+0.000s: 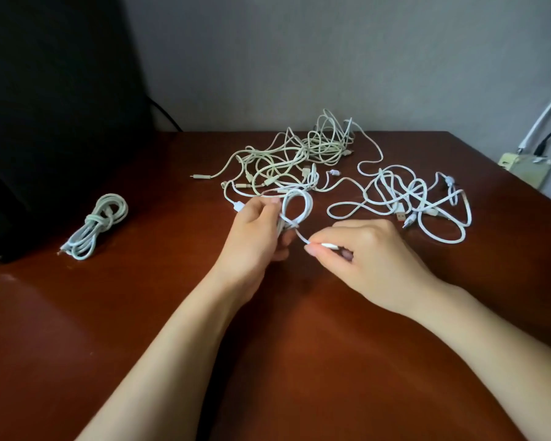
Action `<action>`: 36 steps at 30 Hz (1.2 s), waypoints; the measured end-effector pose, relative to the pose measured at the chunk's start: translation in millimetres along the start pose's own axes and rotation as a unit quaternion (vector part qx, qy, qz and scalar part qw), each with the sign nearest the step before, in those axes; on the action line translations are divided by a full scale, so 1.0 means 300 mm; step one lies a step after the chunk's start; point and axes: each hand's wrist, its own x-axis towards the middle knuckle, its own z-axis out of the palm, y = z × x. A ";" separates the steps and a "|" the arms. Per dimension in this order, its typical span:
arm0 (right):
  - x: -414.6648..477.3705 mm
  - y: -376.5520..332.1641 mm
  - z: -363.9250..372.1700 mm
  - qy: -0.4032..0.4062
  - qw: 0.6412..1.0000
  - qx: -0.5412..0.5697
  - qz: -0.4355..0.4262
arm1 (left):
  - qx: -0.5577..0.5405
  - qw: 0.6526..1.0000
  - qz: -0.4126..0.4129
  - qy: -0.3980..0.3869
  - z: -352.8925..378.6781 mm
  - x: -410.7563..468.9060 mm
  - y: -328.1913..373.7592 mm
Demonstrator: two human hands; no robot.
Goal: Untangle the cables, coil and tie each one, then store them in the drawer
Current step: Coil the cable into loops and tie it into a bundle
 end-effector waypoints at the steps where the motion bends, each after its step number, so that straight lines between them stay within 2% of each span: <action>1: -0.001 -0.006 -0.004 0.001 1.000 -0.014 -0.015 | 0.001 1.000 -0.002 0.003 -0.002 0.000 -0.001; 7: -0.006 -0.023 -0.025 -0.020 0.987 -0.077 -0.140 | -0.011 1.000 -0.025 0.004 0.005 -0.009 -0.004; 10: -0.010 -0.025 -0.028 -0.019 0.981 -0.091 -0.170 | 0.107 0.993 0.035 0.017 0.015 -0.017 -0.020; 12: -0.010 -0.018 -0.023 -0.013 0.982 -0.089 -0.168 | 0.225 0.968 0.102 0.049 0.019 -0.021 -0.027; 14: -0.008 -0.009 -0.021 0.000 0.986 -0.065 -0.155 | 0.285 0.945 0.152 0.051 0.021 -0.027 -0.028; 20: -0.003 -0.017 -0.044 0.053 0.997 0.037 -0.052 | 0.377 0.899 0.216 -0.051 0.022 -0.048 -0.023; 26: 0.010 -0.026 -0.049 0.096 0.990 0.095 0.030 | 0.347 0.902 0.230 -0.110 0.039 -0.071 -0.007; 31: 0.018 -0.025 -0.057 0.100 0.975 0.167 0.107 | 0.281 0.940 0.126 -0.148 0.049 -0.084 0.009; 34: 0.021 -0.025 -0.054 0.099 0.971 0.171 0.137 | 0.287 0.930 0.110 -0.202 0.051 -0.092 0.012; 36: 0.020 -0.023 -0.051 0.089 0.967 0.182 0.152 | 0.312 0.918 0.126 -0.210 0.052 -0.089 0.001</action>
